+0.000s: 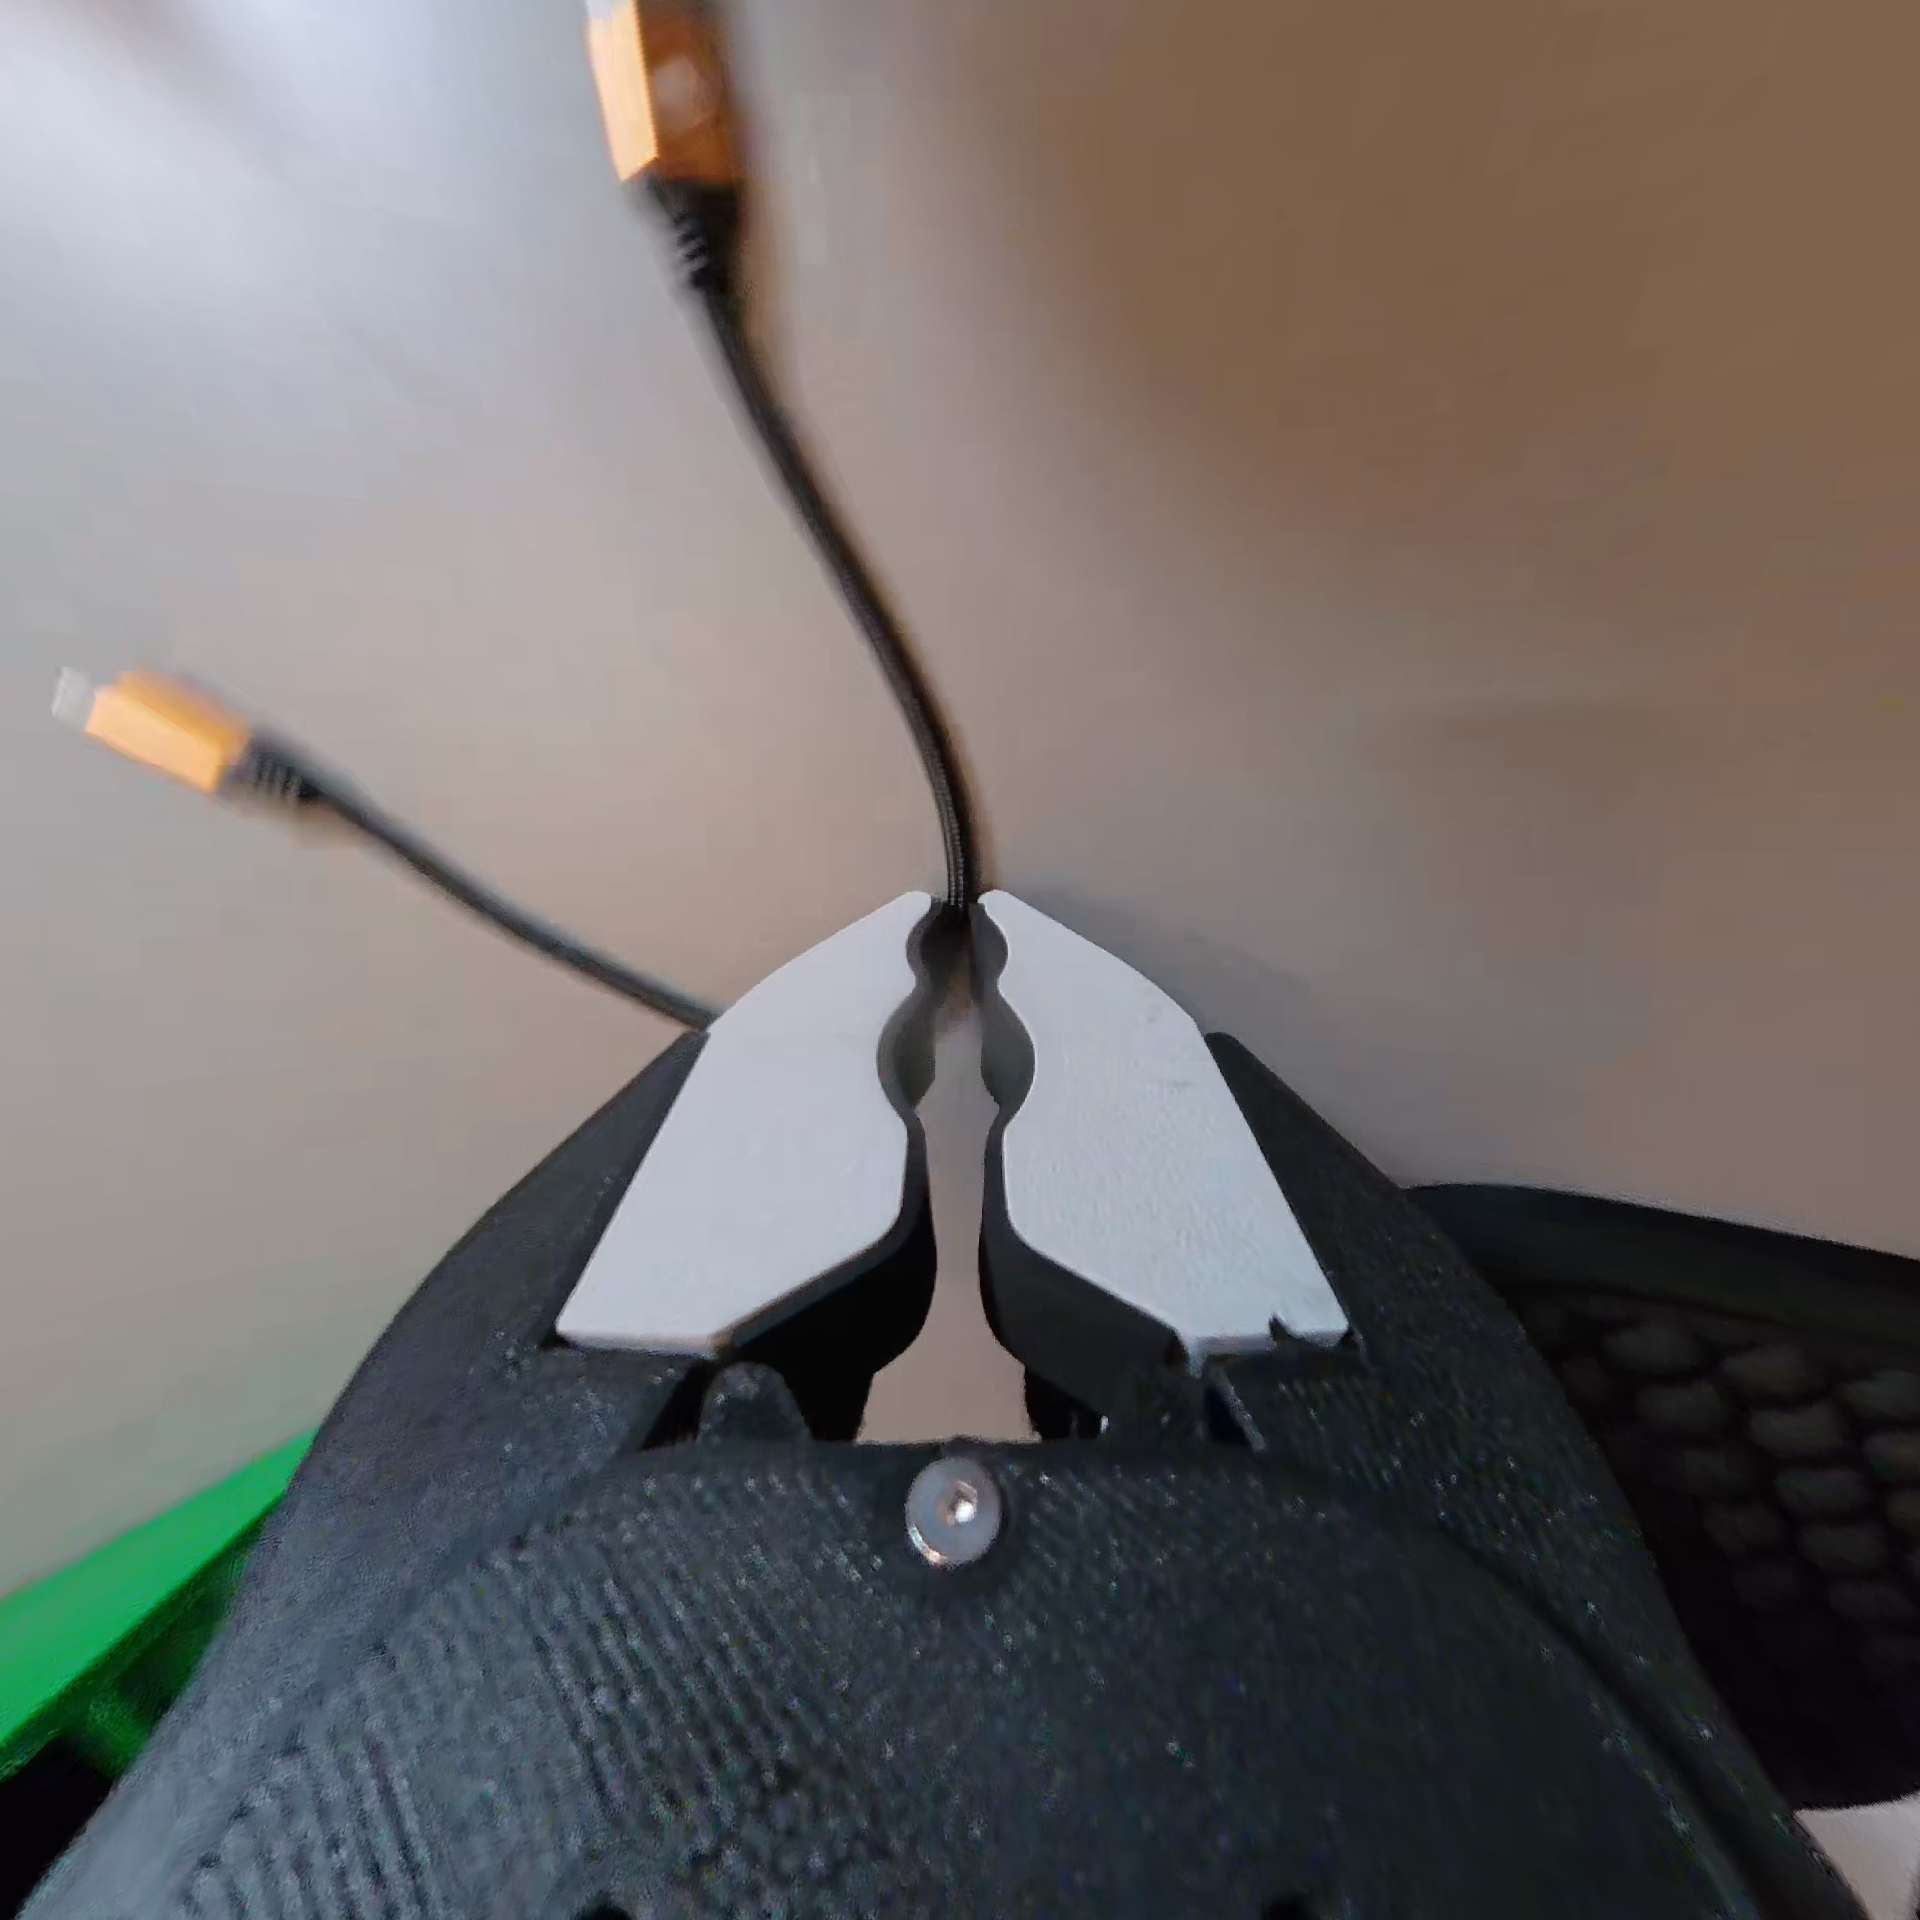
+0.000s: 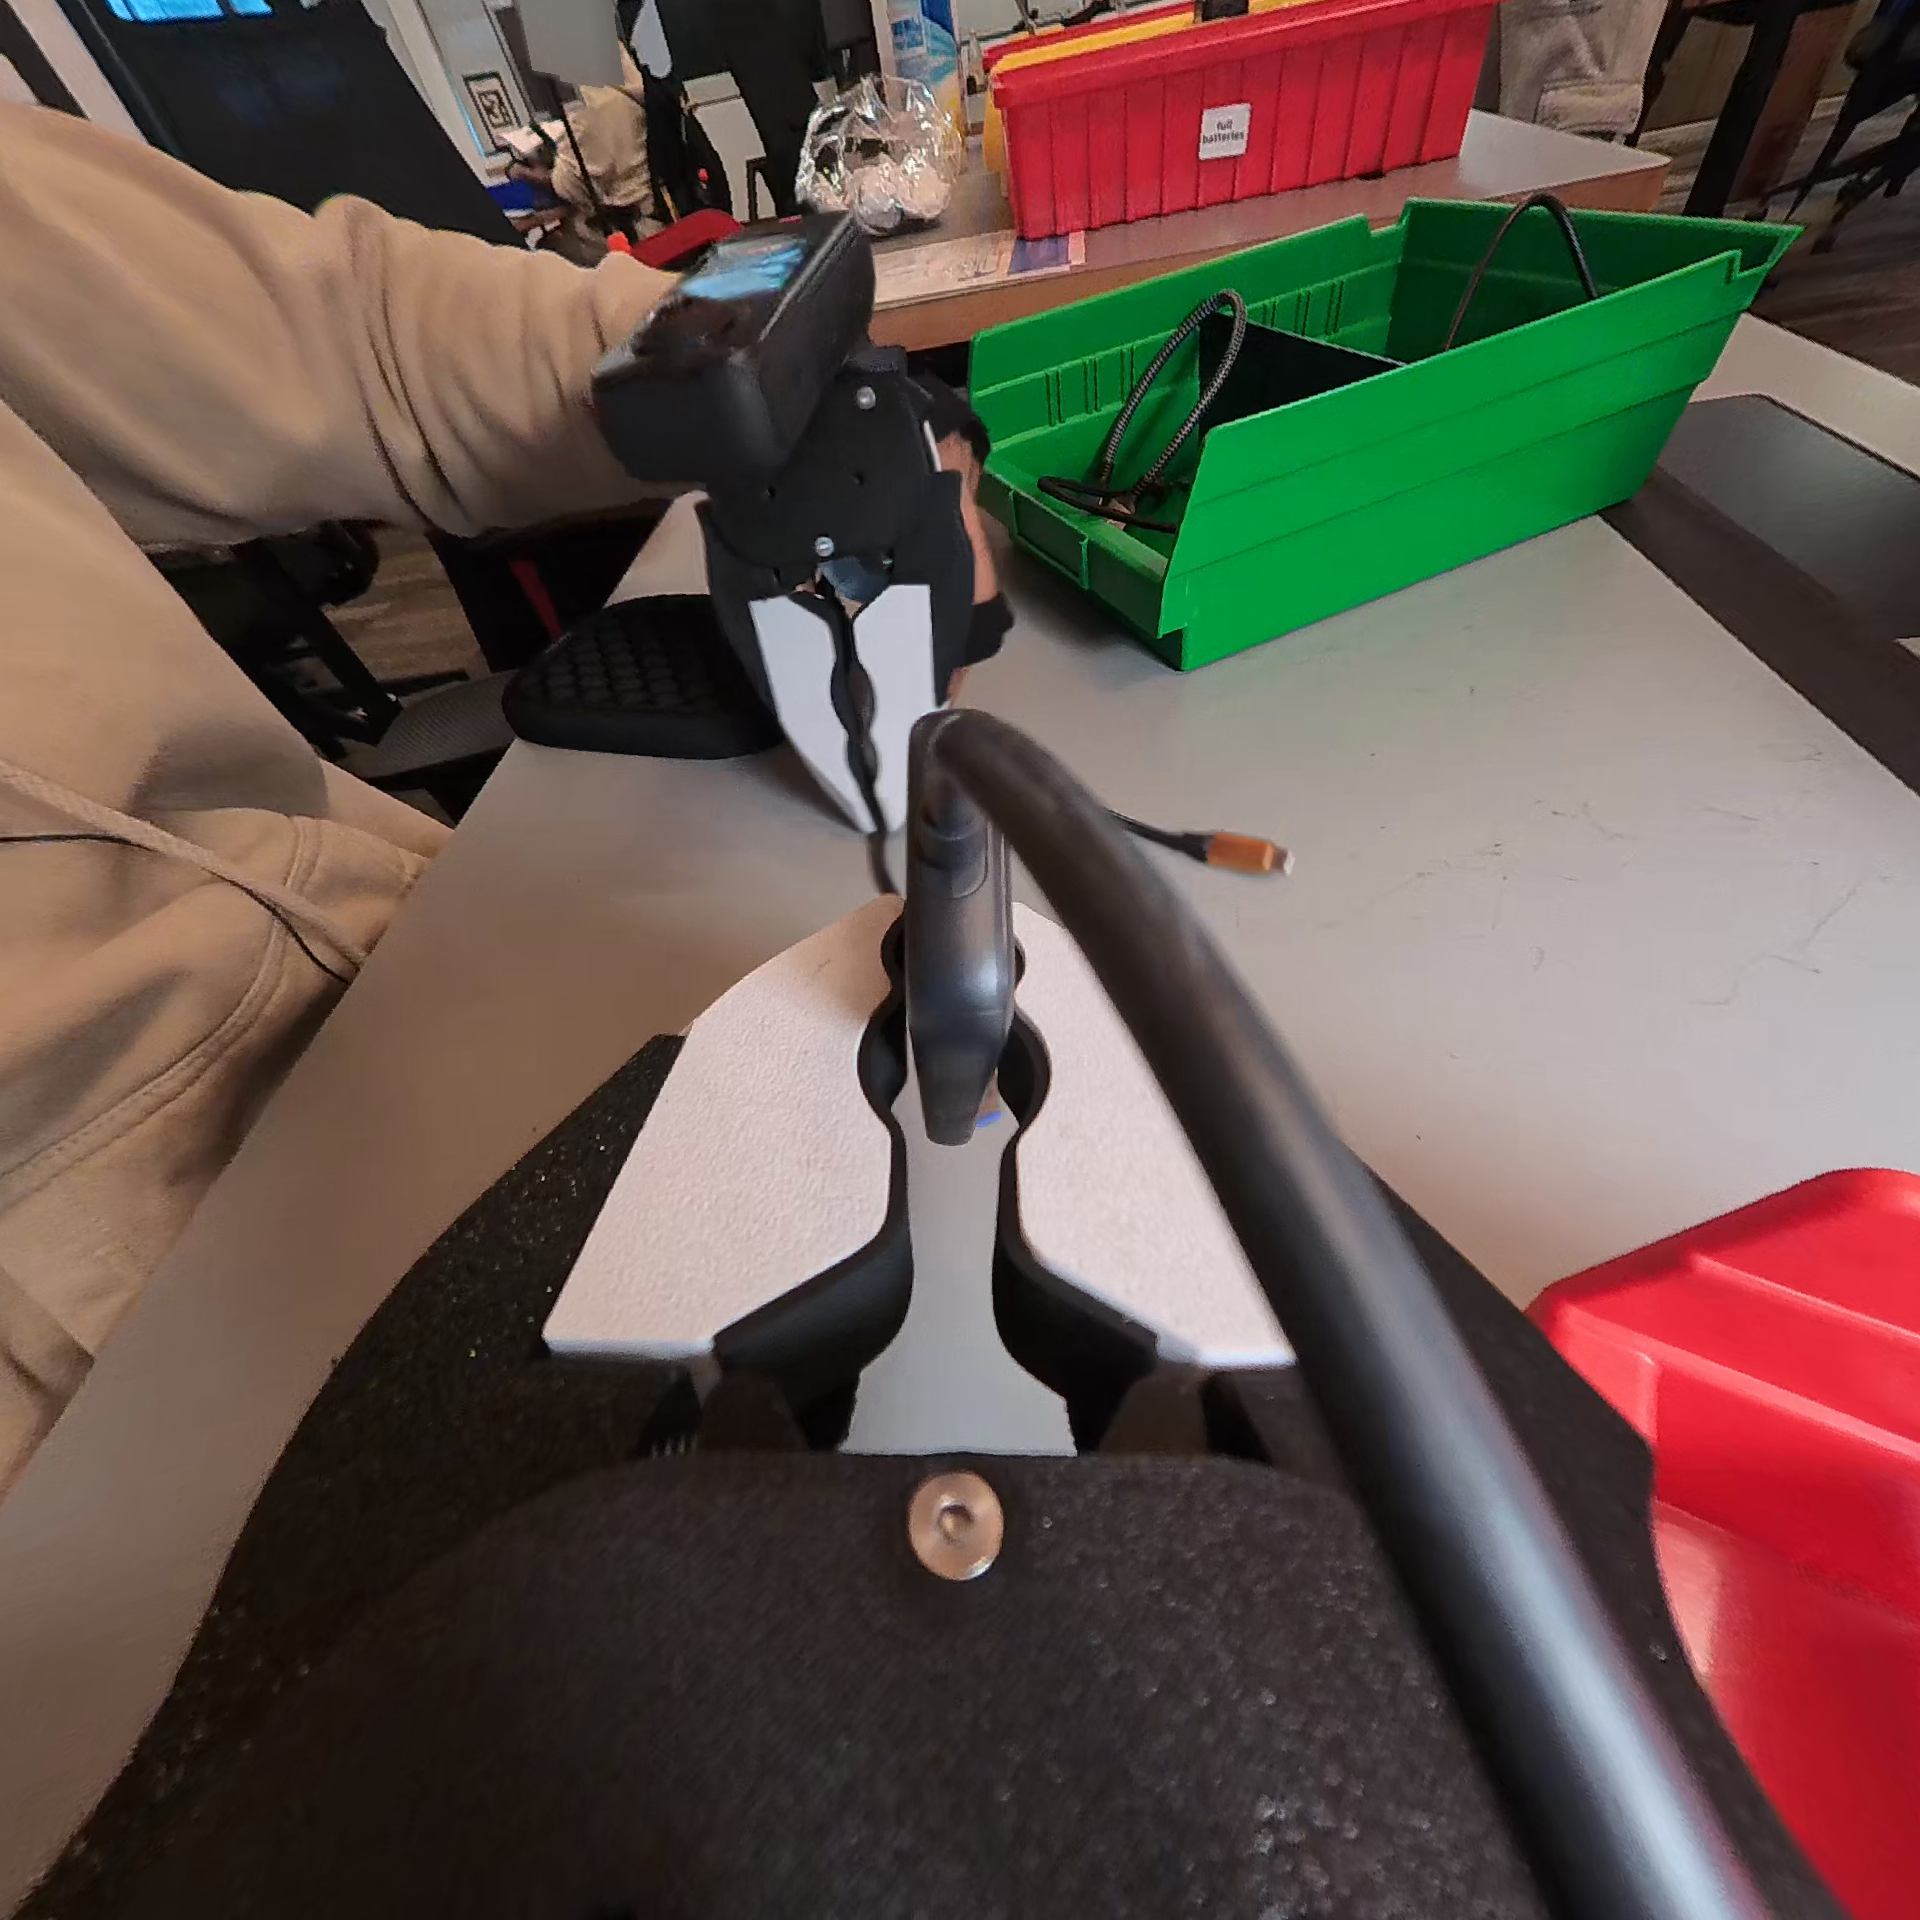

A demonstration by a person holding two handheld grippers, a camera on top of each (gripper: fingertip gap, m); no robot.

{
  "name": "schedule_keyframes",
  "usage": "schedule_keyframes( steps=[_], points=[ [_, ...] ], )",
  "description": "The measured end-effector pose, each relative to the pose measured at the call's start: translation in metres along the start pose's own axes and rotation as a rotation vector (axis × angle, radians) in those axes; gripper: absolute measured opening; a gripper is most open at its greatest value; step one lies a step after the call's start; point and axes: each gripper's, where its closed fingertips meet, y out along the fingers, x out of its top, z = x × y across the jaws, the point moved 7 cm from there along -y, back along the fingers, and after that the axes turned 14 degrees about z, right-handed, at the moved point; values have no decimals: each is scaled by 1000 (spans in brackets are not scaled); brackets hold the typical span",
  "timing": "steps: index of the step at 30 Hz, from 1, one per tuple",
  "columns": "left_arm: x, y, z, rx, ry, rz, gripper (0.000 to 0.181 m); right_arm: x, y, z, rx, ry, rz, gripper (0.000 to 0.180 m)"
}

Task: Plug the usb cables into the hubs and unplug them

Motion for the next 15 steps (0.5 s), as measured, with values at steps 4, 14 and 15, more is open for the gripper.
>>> schedule_keyframes(
  steps=[4, 14, 15],
  points=[
    [21, -28, -30, -247, 1, -298, 2, 2, -6, 0, -14, -3, -24, 12],
    [7, -37, -40, -292, -212, -557, 3, 4, -24, -4, -29, 16, -120, 13],
    [8, -29, -44, -250, -205, -488, 10, 4, -23, -4, -29, 17, -119, 13]
  ],
)
